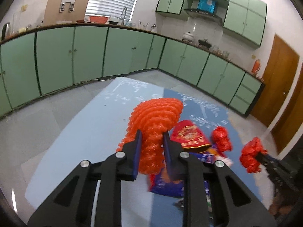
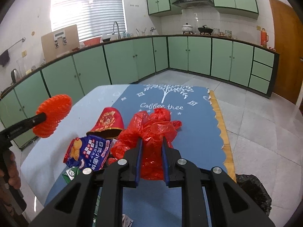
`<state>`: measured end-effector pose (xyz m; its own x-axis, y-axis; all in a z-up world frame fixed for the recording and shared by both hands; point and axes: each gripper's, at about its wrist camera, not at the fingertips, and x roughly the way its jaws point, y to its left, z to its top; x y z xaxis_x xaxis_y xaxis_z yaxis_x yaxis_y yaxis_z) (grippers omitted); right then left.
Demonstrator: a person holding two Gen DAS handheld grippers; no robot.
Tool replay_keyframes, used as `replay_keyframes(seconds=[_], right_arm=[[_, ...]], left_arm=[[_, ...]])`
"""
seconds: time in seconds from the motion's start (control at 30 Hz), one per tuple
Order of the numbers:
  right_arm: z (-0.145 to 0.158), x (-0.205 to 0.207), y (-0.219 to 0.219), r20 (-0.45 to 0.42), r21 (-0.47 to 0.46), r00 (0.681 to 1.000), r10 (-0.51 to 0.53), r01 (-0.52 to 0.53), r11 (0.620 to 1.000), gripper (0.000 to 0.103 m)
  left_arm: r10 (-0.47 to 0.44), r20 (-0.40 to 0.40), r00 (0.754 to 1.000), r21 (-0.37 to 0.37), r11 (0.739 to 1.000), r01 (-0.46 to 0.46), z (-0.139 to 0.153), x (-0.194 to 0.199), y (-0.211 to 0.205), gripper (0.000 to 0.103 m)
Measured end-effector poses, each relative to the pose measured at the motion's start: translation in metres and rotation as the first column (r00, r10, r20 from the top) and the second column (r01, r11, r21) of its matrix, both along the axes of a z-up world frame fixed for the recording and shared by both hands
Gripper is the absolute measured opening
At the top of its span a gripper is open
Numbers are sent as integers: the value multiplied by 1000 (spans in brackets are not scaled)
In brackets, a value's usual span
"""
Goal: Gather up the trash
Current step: 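Grasp the orange foam net with the left gripper while the right gripper holds the bag, then carry the net and red bag over the bin and open both grippers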
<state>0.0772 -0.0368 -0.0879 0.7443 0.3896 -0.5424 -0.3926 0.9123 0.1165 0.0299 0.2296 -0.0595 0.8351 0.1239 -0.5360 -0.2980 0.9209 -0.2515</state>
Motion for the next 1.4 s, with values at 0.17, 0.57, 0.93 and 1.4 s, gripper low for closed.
replay_keyframes(seconds=[0.17,0.57,0.93,1.4], right_arm=[[13,-6,-12,27,10,999,-25,25,1000,18],[31,-26,-77,57,45,986,-158,156,987,18],[20,-55,-183,29,19,897,-441,441,897,18],[-33,-76,-268,-67,-43,771,-633,631,774,18]], left_arm=[[-22,23,999,4,1000,22,17,-6,-16,20],[-245,3,970,63,968,244,17,20,-122,20],[-567,-22,823,38,822,568,1,53,-257,20],[-771,-158,617,-57,631,774,-62,86,-378,20]])
